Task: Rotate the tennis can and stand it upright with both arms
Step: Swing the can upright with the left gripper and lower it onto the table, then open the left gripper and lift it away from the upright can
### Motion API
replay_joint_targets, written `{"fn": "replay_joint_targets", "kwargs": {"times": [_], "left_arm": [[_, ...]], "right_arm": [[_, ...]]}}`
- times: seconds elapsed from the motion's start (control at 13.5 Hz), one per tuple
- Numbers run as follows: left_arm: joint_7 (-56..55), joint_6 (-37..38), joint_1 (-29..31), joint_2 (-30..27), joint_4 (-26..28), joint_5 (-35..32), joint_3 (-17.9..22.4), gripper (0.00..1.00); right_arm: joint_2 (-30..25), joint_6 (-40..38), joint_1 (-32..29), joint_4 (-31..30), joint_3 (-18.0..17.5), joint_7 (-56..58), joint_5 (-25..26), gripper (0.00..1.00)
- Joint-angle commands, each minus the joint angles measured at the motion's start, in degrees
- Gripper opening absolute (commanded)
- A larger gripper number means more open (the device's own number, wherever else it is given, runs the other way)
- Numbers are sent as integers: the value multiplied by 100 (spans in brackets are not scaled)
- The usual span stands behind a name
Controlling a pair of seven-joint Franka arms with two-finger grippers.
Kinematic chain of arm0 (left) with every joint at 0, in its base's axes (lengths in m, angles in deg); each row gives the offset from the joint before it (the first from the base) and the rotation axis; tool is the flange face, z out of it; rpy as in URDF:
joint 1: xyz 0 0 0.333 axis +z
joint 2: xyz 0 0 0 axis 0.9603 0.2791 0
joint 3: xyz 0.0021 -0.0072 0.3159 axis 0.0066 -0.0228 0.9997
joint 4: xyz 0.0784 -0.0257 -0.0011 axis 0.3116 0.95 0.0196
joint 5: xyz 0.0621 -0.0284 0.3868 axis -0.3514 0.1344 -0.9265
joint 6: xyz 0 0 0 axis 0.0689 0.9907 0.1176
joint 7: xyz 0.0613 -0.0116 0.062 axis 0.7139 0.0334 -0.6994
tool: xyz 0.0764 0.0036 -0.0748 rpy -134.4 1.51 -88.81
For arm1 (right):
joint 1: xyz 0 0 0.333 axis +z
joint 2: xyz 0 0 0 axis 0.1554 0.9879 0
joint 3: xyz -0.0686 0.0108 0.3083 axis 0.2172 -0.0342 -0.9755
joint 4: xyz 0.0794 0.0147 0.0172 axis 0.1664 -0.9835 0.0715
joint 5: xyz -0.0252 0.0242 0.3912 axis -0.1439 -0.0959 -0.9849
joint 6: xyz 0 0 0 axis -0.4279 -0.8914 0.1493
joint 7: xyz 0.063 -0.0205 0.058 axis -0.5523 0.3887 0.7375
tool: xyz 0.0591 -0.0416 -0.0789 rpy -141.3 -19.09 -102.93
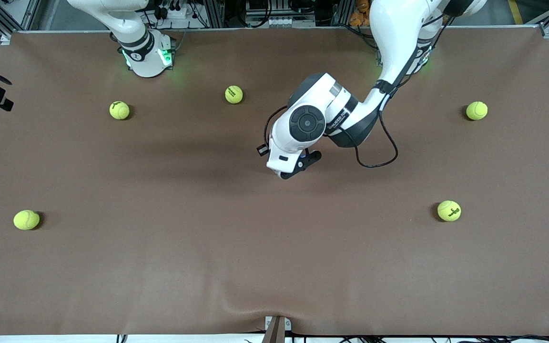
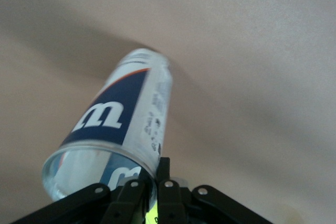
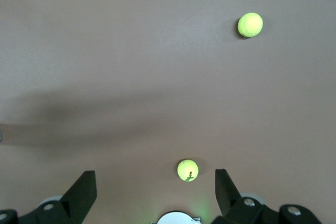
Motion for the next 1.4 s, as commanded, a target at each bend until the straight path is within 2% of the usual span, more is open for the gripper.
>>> {"fn": "replay_joint_targets", "kwargs": {"times": [0.0,0.44,0.74,0.89,1.11,1.33], "left_arm": [[-99,122,-59,65,-213,-153,49,99],[-126,402,73,-311,-213,-161,49,100],[-82,1211,214,-970,-222,-266,443,100],[32,1404,249,-1304,-196,-643,620,100],[120,1888,459,-1752,-178,-1652,647,100],[1214,2283,1230,-2253,-134,-1796,629,100]], "right_arm": [[24,-25,-40,74,-6,119,-69,100],[33,-25,-49,74,-6,119,-69,100],[33,-25,-22,74,-6,128,-60,100],[33,-25,-22,74,-6,119,-60,100],[33,-25,-22,74,-6,119,-60,100],[33,-25,-22,74,-6,128,-60,100]]}}
